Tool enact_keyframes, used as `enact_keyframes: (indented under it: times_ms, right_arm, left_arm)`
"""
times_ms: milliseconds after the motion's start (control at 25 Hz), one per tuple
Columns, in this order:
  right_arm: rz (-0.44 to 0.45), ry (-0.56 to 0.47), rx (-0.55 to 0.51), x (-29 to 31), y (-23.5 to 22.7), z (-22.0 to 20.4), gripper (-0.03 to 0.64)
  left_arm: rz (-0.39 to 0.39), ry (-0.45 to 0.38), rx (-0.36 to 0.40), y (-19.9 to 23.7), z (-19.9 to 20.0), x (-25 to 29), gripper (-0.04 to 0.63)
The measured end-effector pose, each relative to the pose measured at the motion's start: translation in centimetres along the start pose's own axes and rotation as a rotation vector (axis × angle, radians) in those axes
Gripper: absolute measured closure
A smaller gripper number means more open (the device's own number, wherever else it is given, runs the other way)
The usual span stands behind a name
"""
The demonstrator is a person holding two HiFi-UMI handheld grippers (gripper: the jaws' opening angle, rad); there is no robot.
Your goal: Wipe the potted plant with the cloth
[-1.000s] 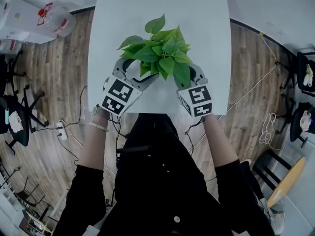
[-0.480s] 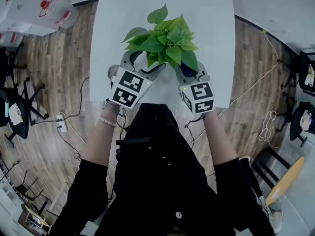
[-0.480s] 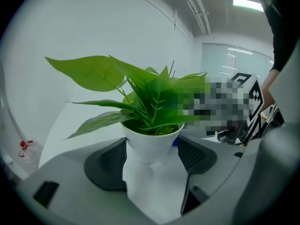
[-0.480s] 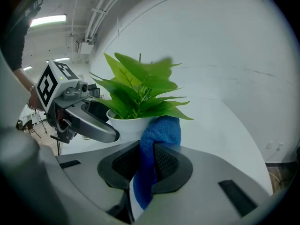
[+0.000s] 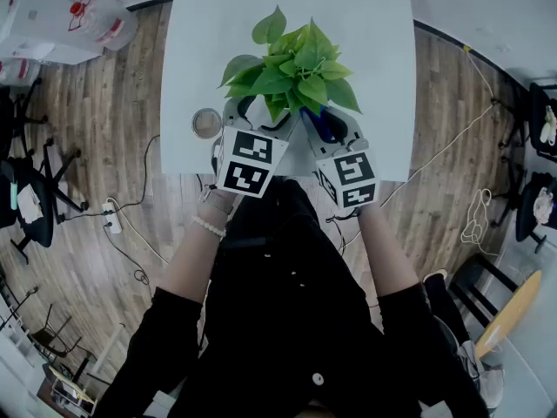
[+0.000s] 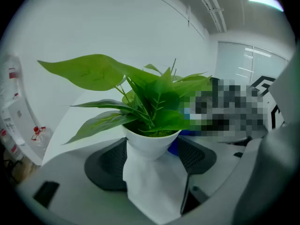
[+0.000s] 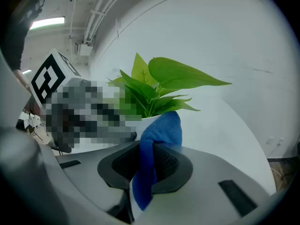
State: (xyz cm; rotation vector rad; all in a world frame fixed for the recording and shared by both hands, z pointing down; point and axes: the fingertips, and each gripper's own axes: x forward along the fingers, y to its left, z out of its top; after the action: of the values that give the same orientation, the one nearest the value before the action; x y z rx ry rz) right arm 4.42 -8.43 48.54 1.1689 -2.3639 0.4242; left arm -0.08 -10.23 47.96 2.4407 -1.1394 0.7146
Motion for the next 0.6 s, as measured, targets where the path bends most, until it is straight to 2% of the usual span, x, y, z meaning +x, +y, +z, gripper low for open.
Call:
enact_keyframes:
  times_ms: [160,440,600]
  right_arm:
    - [0.011,-0.008,0.001,-0.4,0.8,0.2,0.532]
    - [-0.005,-0.013,0.031,-0.8,0.7,-0.1,0.532]
    - [-0.025,-0.015,0.039,-1.4,0.3,0.0,0.532]
  left_arm:
    - [0.009,0.004,-0.014,0.0,-0.1,0.1,0.245]
    - [-0.051,-0.011,-0.008,-0.1,-0.3,-0.6,0.245]
    - [-0.05,-0.025,-0.004,0.5,-0.5,-2.0,0.245]
